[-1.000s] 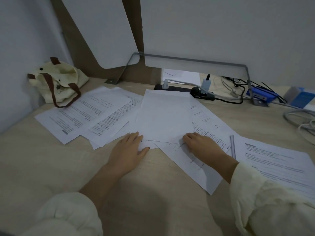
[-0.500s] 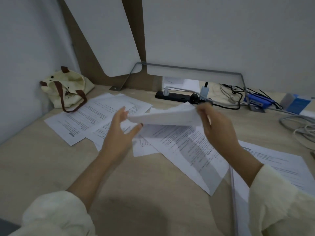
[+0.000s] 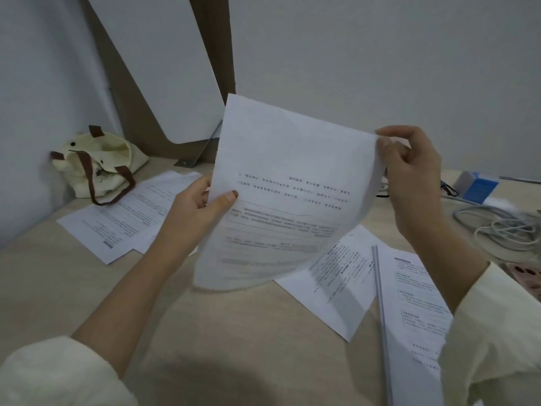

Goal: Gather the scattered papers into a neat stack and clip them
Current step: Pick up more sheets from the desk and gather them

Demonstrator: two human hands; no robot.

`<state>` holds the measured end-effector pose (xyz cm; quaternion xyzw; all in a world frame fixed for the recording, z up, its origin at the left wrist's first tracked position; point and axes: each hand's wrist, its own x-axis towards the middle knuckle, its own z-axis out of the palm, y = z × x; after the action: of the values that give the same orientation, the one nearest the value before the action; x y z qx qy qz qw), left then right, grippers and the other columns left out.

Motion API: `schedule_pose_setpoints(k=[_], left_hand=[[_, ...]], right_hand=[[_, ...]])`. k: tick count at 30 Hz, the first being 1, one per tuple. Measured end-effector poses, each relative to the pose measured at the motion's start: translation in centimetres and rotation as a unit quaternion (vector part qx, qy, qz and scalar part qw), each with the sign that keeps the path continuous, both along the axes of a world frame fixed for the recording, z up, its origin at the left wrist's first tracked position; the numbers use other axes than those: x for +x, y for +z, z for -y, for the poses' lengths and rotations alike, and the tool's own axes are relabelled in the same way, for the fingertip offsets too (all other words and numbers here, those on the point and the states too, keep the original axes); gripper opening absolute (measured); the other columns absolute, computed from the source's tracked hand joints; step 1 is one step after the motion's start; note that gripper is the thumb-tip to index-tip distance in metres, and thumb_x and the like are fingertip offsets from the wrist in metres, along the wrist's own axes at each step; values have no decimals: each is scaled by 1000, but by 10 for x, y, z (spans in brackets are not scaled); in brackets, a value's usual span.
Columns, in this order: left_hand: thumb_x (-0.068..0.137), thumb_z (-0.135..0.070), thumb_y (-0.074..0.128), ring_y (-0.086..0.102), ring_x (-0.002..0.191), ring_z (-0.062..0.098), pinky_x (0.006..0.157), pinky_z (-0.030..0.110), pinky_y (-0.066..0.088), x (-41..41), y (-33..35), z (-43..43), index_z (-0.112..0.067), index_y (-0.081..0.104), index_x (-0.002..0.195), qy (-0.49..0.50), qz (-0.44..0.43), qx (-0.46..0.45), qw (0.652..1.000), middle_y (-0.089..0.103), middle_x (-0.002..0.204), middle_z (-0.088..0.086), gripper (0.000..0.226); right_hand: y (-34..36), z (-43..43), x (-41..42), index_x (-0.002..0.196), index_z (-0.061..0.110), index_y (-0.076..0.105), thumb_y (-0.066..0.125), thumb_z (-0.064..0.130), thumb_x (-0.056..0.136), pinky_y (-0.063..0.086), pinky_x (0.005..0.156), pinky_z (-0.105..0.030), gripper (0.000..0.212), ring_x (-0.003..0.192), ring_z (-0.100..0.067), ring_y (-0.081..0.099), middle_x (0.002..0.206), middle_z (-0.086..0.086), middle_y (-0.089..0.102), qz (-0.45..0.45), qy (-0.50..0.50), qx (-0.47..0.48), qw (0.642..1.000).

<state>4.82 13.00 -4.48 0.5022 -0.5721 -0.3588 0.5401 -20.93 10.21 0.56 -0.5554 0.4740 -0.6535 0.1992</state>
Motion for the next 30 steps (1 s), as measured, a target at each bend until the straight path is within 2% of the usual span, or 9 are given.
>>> schedule_pose_setpoints(k=[3, 5, 8, 11, 18, 21, 25, 28, 30], left_hand=[[89, -26, 57, 70, 81, 5, 65, 21, 54, 14, -6, -3, -25, 58, 105, 78, -30, -4, 996, 70, 94, -13, 16], [92, -27, 54, 65, 91, 7, 77, 27, 52, 28, -20, -4, -22, 55, 113, 131, -81, 7, 988, 66, 103, -10, 23], [91, -32, 53, 61, 104, 16, 91, 37, 49, 45, -53, -9, -21, 55, 117, 208, -160, 54, 963, 63, 115, -3, 28], [90, -32, 50, 58, 111, 21, 99, 43, 46, 53, -87, -22, -17, 50, 128, 265, -235, 102, 930, 60, 125, 2, 41], [97, -13, 43, 63, 107, 22, 89, 35, 54, 31, -121, -56, -13, 52, 126, 127, -338, 222, 906, 65, 118, 4, 30], [95, -11, 47, 70, 89, 24, 66, 31, 61, 22, -112, -65, -8, 59, 109, 67, -291, 306, 904, 71, 99, 13, 19], [94, -25, 47, 72, 70, 19, 56, 26, 54, 21, -86, -77, -4, 64, 88, -97, -63, 415, 902, 76, 83, 14, 27], [95, -24, 47, 70, 75, 16, 61, 25, 53, 29, -65, -66, -8, 66, 86, -160, 57, 348, 922, 76, 85, 8, 26], [93, -25, 51, 66, 89, 14, 74, 26, 50, 39, -65, -36, -14, 65, 94, -81, 180, 241, 950, 72, 93, -2, 18]], right_hand=[[-19, 5, -1, 108, 13, 51, 46, 9, 94, 55, 72, -23, 15, 72, -14, 65, 87, -7, 68, 34, 47, 94, 994], [-39, 6, -2, 112, 16, 51, 48, 13, 94, 54, 82, -31, 18, 86, -16, 66, 104, -10, 68, -76, 61, 197, 976], [-79, -3, 1, 122, 18, 51, 51, 24, 93, 45, 88, -30, 30, 107, -18, 58, 126, -4, 58, -320, 112, 324, 883], [-115, -18, 12, 135, 20, 41, 54, 40, 90, 38, 94, -28, 51, 123, -21, 47, 141, -5, 42, -435, 163, 386, 797], [-144, -39, 25, 137, 19, 32, 48, 45, 89, 42, 93, -33, 56, 120, -23, 43, 137, -6, 42, -577, 109, 345, 732], [-146, -41, 30, 130, 16, 36, 45, 37, 90, 43, 82, -30, 46, 109, -23, 51, 125, -7, 50, -615, 75, 306, 723], [-152, -38, 32, 123, 14, 39, 40, 31, 93, 39, 68, -25, 34, 89, -18, 51, 111, -5, 53, -625, 60, 270, 730], [-152, -38, 34, 124, 14, 38, 42, 32, 94, 40, 73, -25, 35, 98, -20, 54, 115, -5, 53, -629, 54, 273, 726], [-151, -39, 35, 121, 14, 41, 41, 32, 94, 40, 75, -25, 33, 101, -20, 54, 115, -5, 53, -617, 53, 276, 735]])
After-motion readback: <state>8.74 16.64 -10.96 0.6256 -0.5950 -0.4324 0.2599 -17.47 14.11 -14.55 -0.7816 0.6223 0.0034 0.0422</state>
